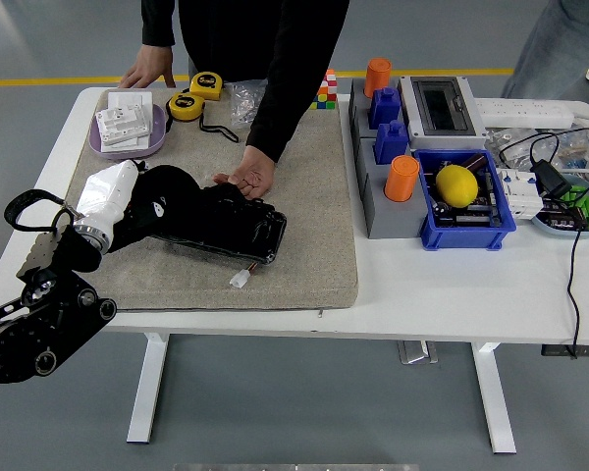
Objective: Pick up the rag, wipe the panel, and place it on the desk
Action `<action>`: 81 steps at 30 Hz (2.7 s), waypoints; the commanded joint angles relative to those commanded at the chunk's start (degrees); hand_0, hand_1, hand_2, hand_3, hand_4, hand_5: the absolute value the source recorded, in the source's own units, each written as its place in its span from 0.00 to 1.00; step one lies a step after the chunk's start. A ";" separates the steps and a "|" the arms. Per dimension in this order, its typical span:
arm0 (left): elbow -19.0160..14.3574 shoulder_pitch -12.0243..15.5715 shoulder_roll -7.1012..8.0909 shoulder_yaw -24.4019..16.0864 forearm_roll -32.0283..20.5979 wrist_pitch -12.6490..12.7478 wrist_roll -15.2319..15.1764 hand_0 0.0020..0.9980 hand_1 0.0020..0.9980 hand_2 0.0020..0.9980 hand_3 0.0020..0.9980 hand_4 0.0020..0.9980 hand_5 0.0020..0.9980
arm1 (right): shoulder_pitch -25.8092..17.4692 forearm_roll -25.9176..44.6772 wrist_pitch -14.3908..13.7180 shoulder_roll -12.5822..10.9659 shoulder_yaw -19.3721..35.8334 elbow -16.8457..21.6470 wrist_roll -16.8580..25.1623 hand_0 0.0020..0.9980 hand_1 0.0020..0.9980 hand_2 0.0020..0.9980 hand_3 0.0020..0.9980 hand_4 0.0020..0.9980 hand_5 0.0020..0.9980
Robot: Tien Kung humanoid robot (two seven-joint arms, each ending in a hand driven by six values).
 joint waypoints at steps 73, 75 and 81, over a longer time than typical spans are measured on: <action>-5.44 -5.91 -9.23 18.73 -1.79 0.18 1.99 0.32 0.23 0.54 0.42 0.09 0.00 | 0.45 0.94 0.34 -0.26 -1.92 -0.24 0.24 0.74 0.67 0.70 0.62 1.00 0.55; -5.27 -5.97 -9.25 18.60 -1.68 0.22 2.01 0.32 0.23 0.54 0.42 0.09 0.00 | 0.47 0.98 0.34 -0.25 -1.93 -0.21 0.25 0.74 0.67 0.70 0.61 1.00 0.55; -4.09 -5.75 -9.05 17.34 -1.57 0.40 2.08 0.32 0.23 0.54 0.42 0.09 0.00 | 0.42 0.90 0.36 -0.22 -1.79 -0.20 0.22 0.74 0.67 0.70 0.62 1.00 0.55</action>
